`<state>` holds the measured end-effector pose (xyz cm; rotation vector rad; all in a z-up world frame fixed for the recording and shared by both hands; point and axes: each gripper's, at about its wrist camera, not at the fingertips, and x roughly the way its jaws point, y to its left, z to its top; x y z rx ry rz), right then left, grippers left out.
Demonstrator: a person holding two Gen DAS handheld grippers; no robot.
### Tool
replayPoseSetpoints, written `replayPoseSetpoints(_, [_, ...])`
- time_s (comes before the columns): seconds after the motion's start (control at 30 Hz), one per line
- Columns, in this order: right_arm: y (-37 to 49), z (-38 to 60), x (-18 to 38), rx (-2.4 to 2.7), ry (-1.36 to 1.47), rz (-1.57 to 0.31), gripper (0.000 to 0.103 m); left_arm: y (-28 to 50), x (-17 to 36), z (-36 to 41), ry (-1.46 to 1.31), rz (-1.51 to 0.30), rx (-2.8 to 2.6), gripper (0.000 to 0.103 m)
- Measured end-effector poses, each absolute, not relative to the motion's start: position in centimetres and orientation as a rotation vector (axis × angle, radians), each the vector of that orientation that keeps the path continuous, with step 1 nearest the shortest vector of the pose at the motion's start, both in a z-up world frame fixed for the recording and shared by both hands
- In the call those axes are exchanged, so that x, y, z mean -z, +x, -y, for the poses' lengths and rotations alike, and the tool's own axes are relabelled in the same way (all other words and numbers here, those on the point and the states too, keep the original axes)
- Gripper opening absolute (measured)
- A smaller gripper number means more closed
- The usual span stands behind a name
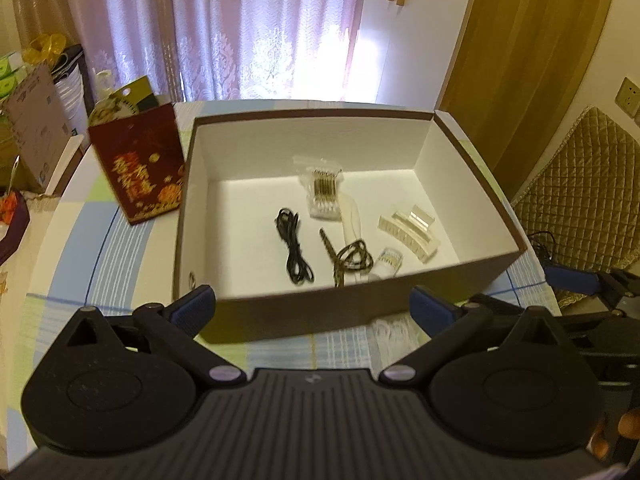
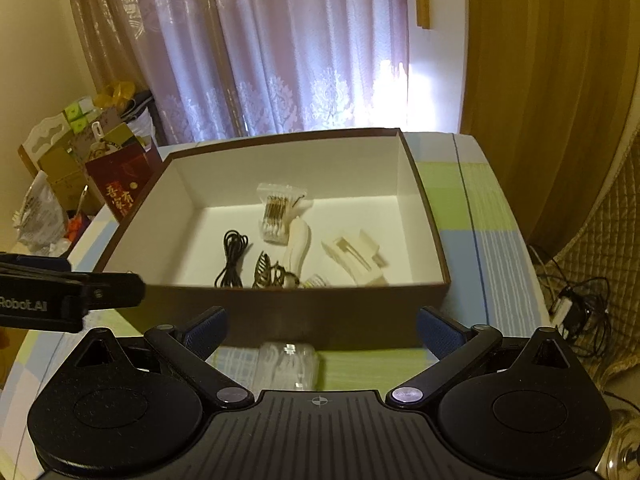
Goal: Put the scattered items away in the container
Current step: 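Withdraw both tools from the box back toward the remaining items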
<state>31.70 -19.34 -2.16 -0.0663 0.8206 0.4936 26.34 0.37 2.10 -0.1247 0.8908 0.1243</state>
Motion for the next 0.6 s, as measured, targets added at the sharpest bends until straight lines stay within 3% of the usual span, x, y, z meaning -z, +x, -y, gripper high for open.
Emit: replayPoseSetpoints(0.6, [26.9,20.9,3.4,-0.514,-0.072,-0.858,0.103,19.3,0.5,-0.8,-0.143,-0.959,-0.133,0.102])
